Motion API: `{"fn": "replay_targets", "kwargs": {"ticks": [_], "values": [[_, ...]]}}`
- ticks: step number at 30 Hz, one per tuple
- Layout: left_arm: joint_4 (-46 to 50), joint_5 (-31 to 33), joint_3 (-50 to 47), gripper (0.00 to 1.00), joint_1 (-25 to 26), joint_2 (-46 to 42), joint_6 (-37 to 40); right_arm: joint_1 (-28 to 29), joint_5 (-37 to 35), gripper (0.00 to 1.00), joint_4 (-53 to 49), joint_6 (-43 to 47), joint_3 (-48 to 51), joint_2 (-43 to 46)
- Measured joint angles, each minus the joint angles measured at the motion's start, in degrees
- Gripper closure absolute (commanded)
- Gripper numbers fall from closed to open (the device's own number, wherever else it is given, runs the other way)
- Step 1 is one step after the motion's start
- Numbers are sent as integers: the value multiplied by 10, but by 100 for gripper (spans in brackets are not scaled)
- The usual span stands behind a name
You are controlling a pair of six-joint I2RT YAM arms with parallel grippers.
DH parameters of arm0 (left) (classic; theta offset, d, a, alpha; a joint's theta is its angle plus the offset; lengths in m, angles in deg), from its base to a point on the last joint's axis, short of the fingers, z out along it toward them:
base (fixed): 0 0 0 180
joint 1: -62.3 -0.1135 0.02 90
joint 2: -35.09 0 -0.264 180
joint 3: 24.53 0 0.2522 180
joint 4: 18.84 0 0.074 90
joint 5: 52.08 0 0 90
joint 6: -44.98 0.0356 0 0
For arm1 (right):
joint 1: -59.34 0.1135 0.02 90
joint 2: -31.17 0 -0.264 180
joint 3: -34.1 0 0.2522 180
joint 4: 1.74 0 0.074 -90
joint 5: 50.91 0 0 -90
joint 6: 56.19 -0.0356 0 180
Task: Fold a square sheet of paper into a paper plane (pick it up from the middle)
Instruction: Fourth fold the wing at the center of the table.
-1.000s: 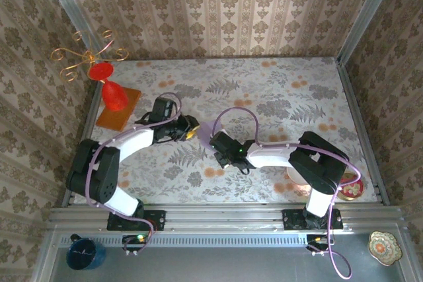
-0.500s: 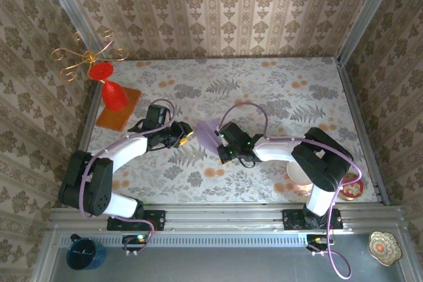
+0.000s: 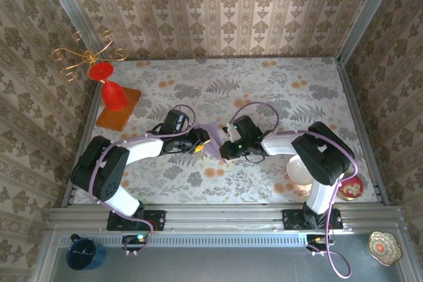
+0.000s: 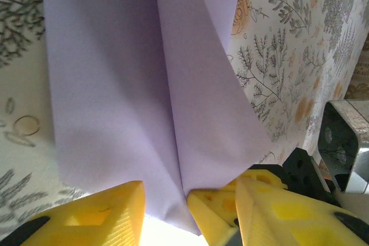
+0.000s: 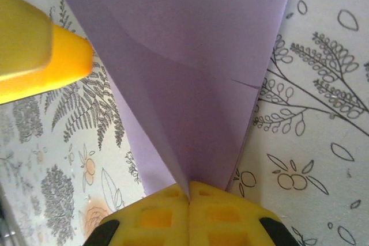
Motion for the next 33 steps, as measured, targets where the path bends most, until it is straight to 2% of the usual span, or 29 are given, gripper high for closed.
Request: {"fn": "replay_targets", "kwargs": {"ticks": [4, 11, 15, 33], "values": [[-31, -4, 0, 55, 7, 13, -3, -18, 43, 93, 11, -16, 5, -8], [-47, -5, 0, 64, 19, 14, -2, -40, 96, 92, 36, -41, 11, -22], [-45, -3, 1, 66, 19, 17, 0, -49, 118, 91, 50, -53, 15, -27], [35, 9, 63, 62, 28, 67, 39, -51, 133, 82, 60, -55, 17, -28]]}}
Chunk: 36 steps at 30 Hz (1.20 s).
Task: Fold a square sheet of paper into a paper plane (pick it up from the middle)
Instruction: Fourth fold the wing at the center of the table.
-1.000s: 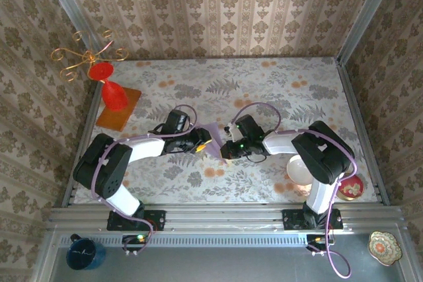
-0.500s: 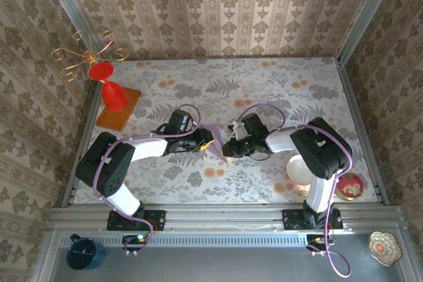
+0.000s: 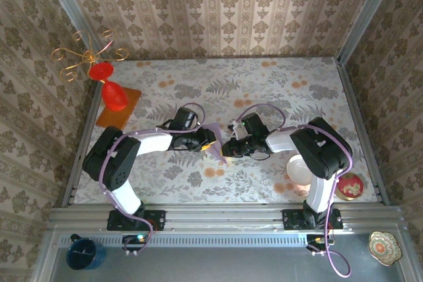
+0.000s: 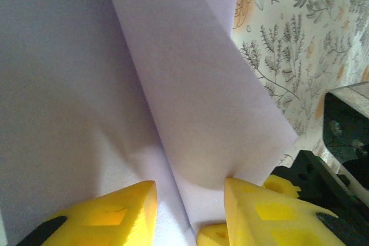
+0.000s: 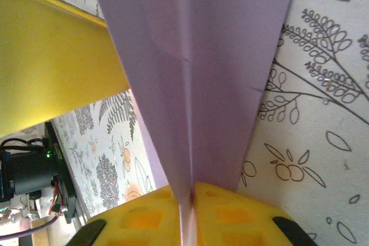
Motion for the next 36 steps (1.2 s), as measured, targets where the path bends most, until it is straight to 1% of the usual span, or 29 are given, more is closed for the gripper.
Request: {"fn": "replay_targets", "kwargs": {"ticks": [6, 11, 14, 20, 23, 27, 30, 33, 36], "values": [[50, 11, 25, 57, 9, 17, 17, 0, 7, 77, 2, -1, 0, 1], [85, 23, 48, 54, 17, 23, 31, 0, 8, 76, 2, -2, 0, 2], [103, 29, 56, 53, 20, 23, 38, 0, 7, 79, 3, -6, 0, 2], [123, 35, 63, 53, 21, 23, 45, 0, -4, 88, 2, -16, 3, 1], [123, 35, 63, 53, 21, 23, 45, -2, -3, 90, 3, -17, 3, -2], [119, 35, 62, 55, 20, 18, 45, -4, 2, 91, 6, -21, 3, -5], [102, 35, 51, 57, 16, -9, 45, -6, 8, 91, 8, -28, 2, -9], [70, 33, 39, 61, 7, -38, 42, -9, 17, 91, 8, -32, -1, -13], [33, 24, 31, 67, 0, -44, 37, -12, 24, 91, 6, -34, -3, -16]]}}
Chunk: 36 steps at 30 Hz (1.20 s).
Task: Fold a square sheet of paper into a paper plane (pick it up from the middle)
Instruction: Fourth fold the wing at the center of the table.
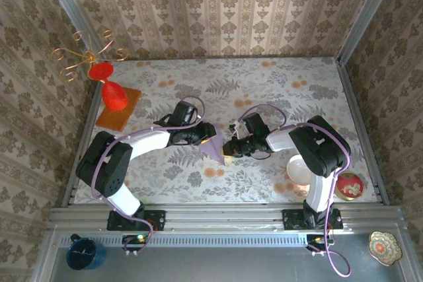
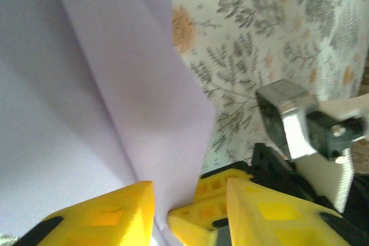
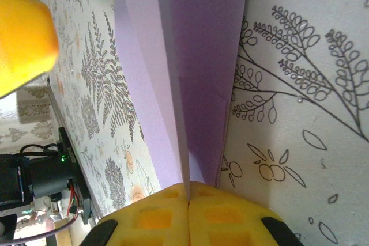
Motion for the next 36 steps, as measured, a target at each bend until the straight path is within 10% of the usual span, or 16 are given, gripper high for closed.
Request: {"fn": "replay_targets", "kwargs": {"ticks": [36], "values": [[-79, -64, 5, 87, -17, 99, -27, -5, 17, 85, -39, 0, -23, -10]]}}
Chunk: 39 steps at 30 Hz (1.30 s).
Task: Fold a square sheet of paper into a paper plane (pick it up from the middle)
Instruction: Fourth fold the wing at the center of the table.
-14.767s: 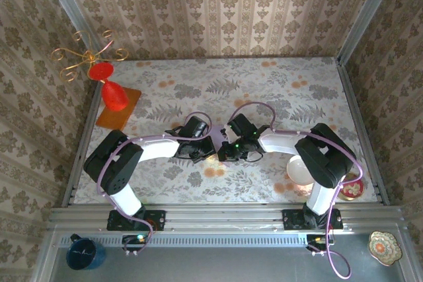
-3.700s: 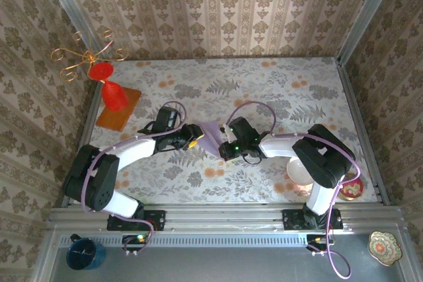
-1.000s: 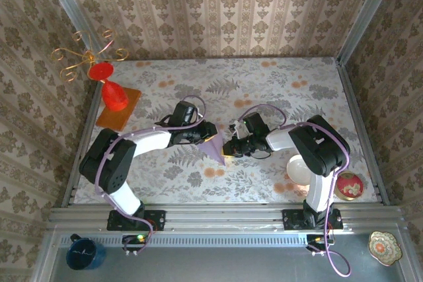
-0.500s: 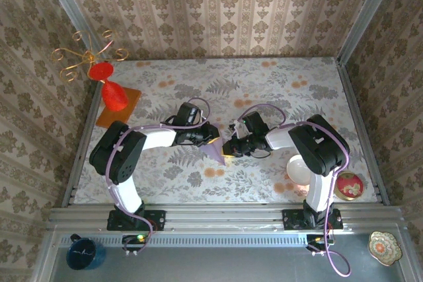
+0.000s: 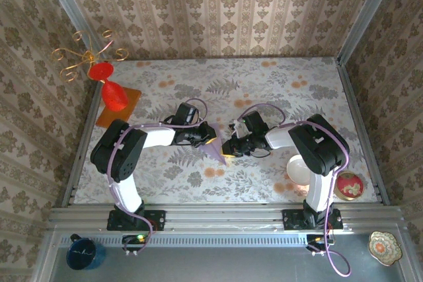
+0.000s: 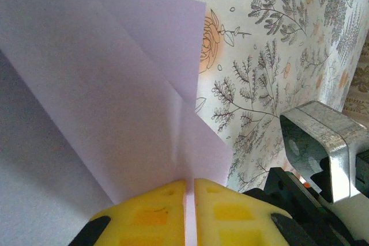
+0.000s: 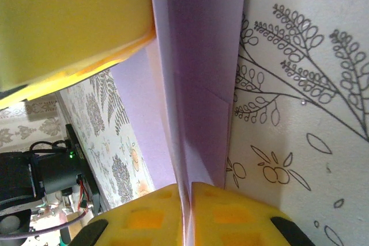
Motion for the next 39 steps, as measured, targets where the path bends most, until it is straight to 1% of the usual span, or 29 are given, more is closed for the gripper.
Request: {"fn": "replay_targets", "kwargs": {"ticks": [4, 7, 10, 12, 17, 21, 31, 39], "values": [[0, 0, 0, 87, 0, 3, 0, 0, 2, 82, 0, 0, 0, 0], [0, 0, 0, 87, 0, 4, 0, -1, 4, 76, 5, -5, 5, 7], [0, 0, 0, 87, 0, 4, 0, -3, -4, 67, 13, -10, 22, 27], [0, 0, 0, 87, 0, 4, 0, -6, -12, 65, 4, -11, 37, 51], [0, 0, 0, 87, 0, 4, 0, -21, -50, 65, -61, -10, 66, 114], [0, 0, 0, 87, 0, 4, 0, -22, -57, 68, -76, -10, 65, 137], [0, 0, 0, 87, 0, 4, 0, 14, -58, 69, -91, -6, 43, 133], [0, 0, 0, 88, 0, 4, 0, 26, -61, 71, -106, 7, 23, 101]]}}
